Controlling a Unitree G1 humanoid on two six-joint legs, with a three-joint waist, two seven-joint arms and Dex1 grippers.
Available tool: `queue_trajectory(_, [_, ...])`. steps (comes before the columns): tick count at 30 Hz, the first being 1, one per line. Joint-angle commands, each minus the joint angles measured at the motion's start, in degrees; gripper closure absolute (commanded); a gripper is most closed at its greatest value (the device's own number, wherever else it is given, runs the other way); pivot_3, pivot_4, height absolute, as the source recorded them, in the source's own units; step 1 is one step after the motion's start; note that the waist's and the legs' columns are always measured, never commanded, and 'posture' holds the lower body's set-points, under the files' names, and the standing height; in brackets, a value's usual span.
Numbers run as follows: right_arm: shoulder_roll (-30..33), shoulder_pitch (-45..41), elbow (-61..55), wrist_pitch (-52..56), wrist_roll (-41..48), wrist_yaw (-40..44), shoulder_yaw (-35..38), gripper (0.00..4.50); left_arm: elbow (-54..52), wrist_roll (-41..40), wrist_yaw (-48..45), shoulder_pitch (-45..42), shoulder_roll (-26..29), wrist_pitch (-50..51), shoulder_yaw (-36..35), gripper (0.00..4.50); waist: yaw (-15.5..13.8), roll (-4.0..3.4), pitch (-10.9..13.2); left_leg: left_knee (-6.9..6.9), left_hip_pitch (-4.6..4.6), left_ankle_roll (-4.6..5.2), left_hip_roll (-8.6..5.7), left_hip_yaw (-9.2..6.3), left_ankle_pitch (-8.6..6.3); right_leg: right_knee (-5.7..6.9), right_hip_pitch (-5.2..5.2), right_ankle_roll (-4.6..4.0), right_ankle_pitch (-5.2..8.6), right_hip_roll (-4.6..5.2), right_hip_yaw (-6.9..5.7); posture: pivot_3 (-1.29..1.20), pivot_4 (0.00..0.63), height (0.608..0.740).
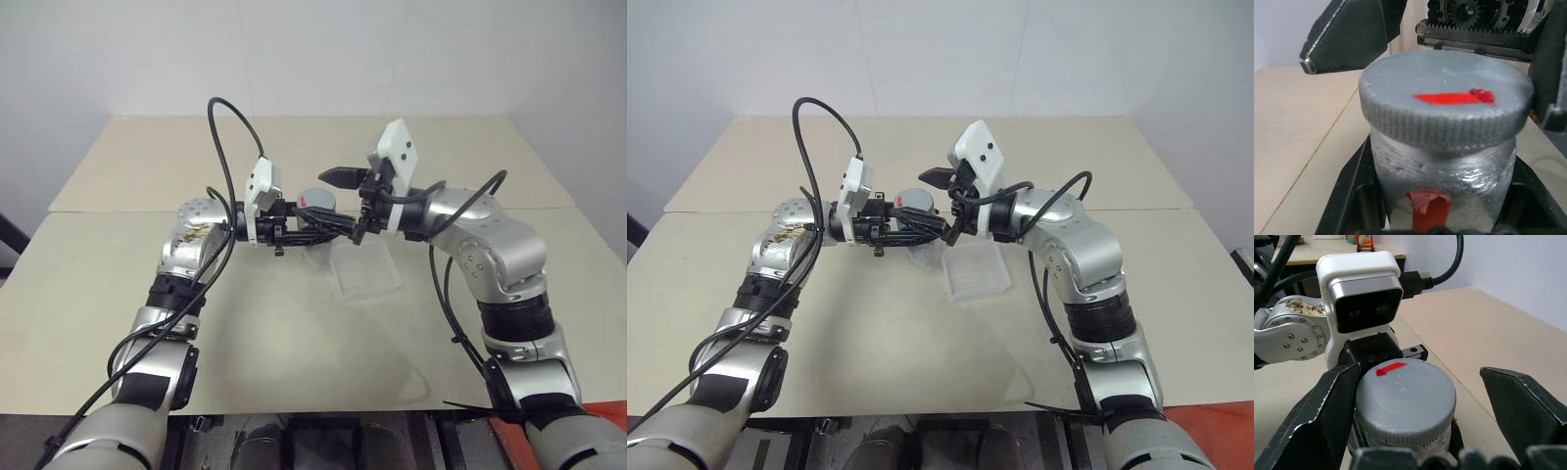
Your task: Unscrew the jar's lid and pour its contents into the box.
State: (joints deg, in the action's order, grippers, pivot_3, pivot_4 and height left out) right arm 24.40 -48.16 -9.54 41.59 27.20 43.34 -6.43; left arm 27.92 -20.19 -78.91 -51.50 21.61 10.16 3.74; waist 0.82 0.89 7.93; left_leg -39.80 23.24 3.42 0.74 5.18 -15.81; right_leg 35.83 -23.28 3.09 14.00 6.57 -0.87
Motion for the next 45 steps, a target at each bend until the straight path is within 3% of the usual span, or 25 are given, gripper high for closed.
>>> queue_trajectory(1, [0.86,0.0,-2.28,-0.82,0.8,0.55,1.88,0.02,-1.23,-0.24,-0.44,-1.69,0.42,-0.72,-0.37,2.43,-0.01,0.0,0.0,0.0,0.0,0.0,0.0,0.0,0.0,0.0,0.0,0.0,0.0,0.0,0.0,0.0,0.15,0.74])
queue_trajectory(28, [0.77,-0.84,-1.61,0.02,1.11,3.05,0.41,0.02,-2.08,-0.31,-0.23,-1.25,1.04,-0.61,-0.46,2.43,-0.01,0.0,0.0,0.0,0.0,0.0,0.0,0.0,0.0,0.0,0.0,0.0,0.0,0.0,0.0,0.0,0.15,0.74])
queue_trajectory(31, [0.67,-1.05,-1.4,0.05,1.09,3.3,0.15,0.59,-2.27,-0.38,-0.23,-1.16,1.14,-0.54,-0.52,2.43,0.0,0.0,0.0,0.0,0.0,0.0,0.0,0.0,0.0,0.0,0.0,0.0,0.0,0.0,0.0,0.0,0.15,0.74])
queue_trajectory(35, [0.52,-1.2,-1.13,0.07,1.1,3.38,-0.04,1.74,-2.32,-0.4,-0.23,-1.14,1.3,-0.51,-0.54,2.43,0.0,0.0,0.0,0.0,0.0,0.0,0.0,0.0,0.0,0.0,0.0,0.0,0.0,0.0,0.0,0.0,0.15,0.74])
queue_trajectory(45, [0.67,-1.8,-1.3,1.24,2.01,3.9,0.51,1.74,-2.14,-0.33,-0.69,-1.01,1.63,-0.51,-0.45,2.43,-0.01,0.0,0.0,0.0,0.0,0.0,0.0,0.0,0.0,0.0,0.0,0.0,0.0,0.0,0.0,0.0,0.15,0.74])
